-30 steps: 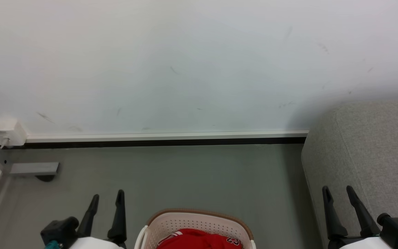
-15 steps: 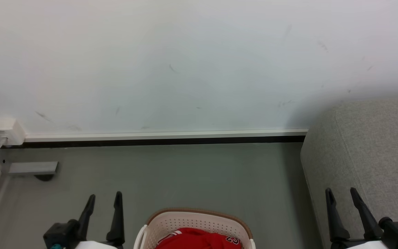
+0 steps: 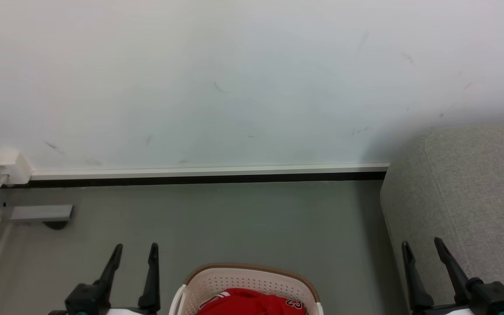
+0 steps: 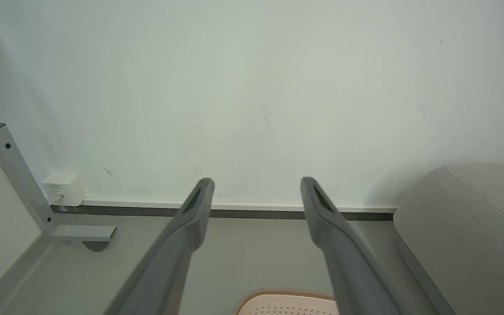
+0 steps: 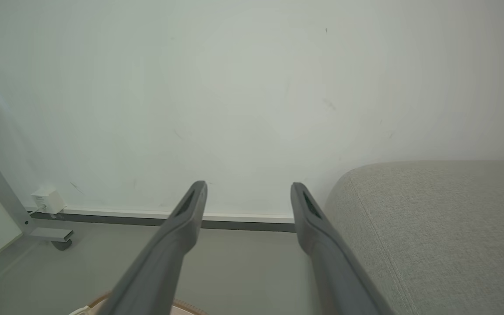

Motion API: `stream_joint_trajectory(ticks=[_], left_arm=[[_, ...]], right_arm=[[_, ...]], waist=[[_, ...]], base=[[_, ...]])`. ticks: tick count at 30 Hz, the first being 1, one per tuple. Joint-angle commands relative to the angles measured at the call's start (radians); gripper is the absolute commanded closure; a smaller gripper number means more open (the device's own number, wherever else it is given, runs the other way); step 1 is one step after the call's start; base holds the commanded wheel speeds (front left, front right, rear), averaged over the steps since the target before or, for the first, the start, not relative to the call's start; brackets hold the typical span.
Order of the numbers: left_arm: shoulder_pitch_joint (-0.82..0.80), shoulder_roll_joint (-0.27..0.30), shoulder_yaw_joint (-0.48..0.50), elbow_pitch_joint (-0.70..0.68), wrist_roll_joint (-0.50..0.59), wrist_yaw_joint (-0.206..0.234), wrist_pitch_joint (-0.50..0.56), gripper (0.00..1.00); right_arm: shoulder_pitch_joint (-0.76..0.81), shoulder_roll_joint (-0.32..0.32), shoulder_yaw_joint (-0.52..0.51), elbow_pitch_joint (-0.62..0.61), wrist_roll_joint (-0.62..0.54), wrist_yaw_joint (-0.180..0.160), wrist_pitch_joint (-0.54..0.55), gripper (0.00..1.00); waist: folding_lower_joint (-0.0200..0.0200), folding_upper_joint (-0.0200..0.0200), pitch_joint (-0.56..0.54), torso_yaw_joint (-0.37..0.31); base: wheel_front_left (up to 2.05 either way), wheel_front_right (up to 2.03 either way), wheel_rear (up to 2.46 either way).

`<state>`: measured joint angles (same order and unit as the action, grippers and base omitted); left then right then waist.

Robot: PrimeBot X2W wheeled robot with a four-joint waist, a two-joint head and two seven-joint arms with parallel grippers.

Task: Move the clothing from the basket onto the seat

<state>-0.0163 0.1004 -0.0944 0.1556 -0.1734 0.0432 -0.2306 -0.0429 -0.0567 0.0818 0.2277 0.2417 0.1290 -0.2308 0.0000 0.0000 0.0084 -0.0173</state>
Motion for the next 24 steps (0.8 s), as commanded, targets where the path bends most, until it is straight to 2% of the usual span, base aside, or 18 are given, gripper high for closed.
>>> stream_joint_trajectory(ticks=[1, 6, 15, 24], left_arm=[[0.008, 0.001, 0.005, -0.004, 0.034, -0.002, -0.013, 0.0], [0.016, -0.005, 0.013, -0.003, 0.057, -0.005, -0.021, 0.0], [0.024, -0.024, 0.041, 0.01, 0.08, -0.04, -0.037, 0.0], [0.013, -0.037, 0.062, 0.016, 0.082, -0.056, -0.034, 0.0]], right_arm=[[0.006, 0.001, 0.003, 0.002, -0.021, 0.003, -0.01, 0.0], [0.007, 0.001, 0.01, 0.004, -0.057, 0.003, -0.02, 0.0], [0.015, 0.003, 0.022, 0.026, -0.09, 0.003, -0.037, 0.0], [0.004, 0.004, 0.026, 0.028, -0.066, 0.003, -0.035, 0.0]], waist=[[0.0, 0.0, 0.0, 0.001], [0.0, 0.0, 0.0, 0.001], [0.0, 0.0, 0.0, -0.003], [0.0, 0.0, 0.008, -0.009]], base=[[0.0, 0.0, 0.0], [0.0, 0.0, 0.0], [0.0, 0.0, 0.0], [0.0, 0.0, 0.0]])
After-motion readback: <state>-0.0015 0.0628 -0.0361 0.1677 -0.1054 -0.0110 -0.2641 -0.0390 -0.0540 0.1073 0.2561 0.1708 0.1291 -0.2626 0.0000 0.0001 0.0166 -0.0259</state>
